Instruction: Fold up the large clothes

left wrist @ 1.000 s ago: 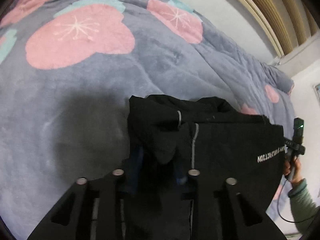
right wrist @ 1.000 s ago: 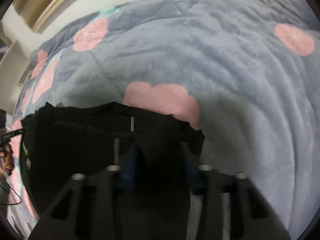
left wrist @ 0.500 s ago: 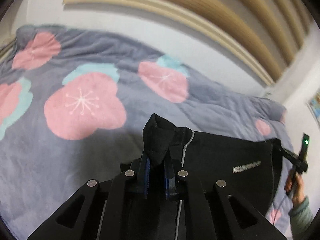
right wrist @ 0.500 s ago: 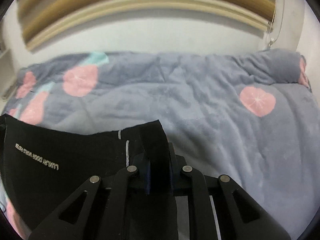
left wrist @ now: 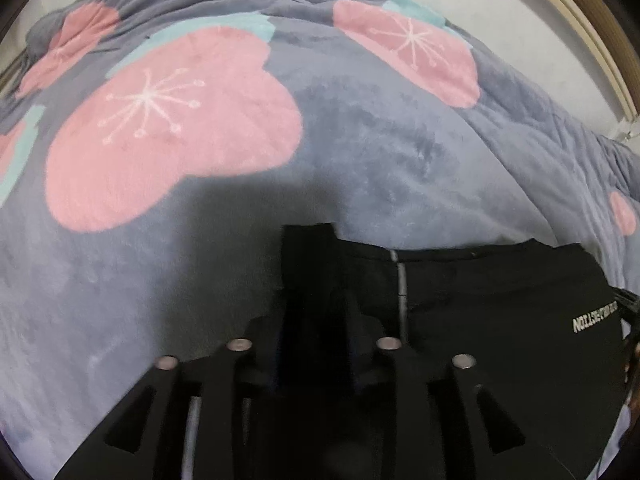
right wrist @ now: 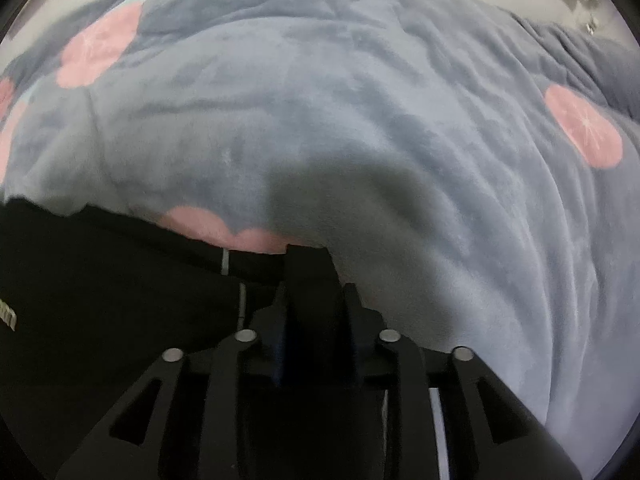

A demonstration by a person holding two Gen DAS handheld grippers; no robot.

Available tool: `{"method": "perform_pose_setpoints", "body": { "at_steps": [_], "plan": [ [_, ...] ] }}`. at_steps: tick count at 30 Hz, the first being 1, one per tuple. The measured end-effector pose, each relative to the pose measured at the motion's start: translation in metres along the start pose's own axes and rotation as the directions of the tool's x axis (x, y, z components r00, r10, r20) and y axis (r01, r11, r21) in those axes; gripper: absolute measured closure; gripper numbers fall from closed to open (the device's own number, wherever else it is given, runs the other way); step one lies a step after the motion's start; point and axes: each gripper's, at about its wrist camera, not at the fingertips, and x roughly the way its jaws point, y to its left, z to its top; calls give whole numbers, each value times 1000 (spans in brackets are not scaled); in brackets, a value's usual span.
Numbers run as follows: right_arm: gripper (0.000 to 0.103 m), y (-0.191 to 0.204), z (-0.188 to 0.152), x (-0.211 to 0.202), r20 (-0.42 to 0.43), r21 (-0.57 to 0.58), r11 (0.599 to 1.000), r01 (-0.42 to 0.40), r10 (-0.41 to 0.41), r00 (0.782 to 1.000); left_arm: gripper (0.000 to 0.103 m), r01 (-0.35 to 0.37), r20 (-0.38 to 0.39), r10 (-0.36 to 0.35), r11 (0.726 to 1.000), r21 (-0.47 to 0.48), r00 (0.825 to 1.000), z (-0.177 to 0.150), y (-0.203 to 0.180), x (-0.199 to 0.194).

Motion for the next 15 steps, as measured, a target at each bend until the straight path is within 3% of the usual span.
{"method": "perform_pose_setpoints", "body": {
  "at_steps": [1,2,4,7,9,15],
  "plan": [
    [66,-8,0,-8,-1,33,999,-30,30,1000,44,-8,5,8,1000,-18,1000,1,5,-5],
    [58,-13,-2,-16,4,57,997,-46,46,999,40,-6,18,7,999,-49,1000,1,14,-13],
    [51,-26,-9,-48,57,107,989,-98,93,994,39,36,49,-31,995,-98,998,-2,30,-33],
    [51,-27,-28,-98,133,107,987,-122,108,985,40,18,104,-7,994,-107,995,-10,43,-70],
    [50,-19,-43,-124,164,87,986,-141,125,978,40,-3,155,18,996,-92,988,-20,45,-99],
    [48,34,-95,-165,177,37,976,-215,205,963,40,19,247,-21,1000,13,969,-65,10,-173]
  ]
}}
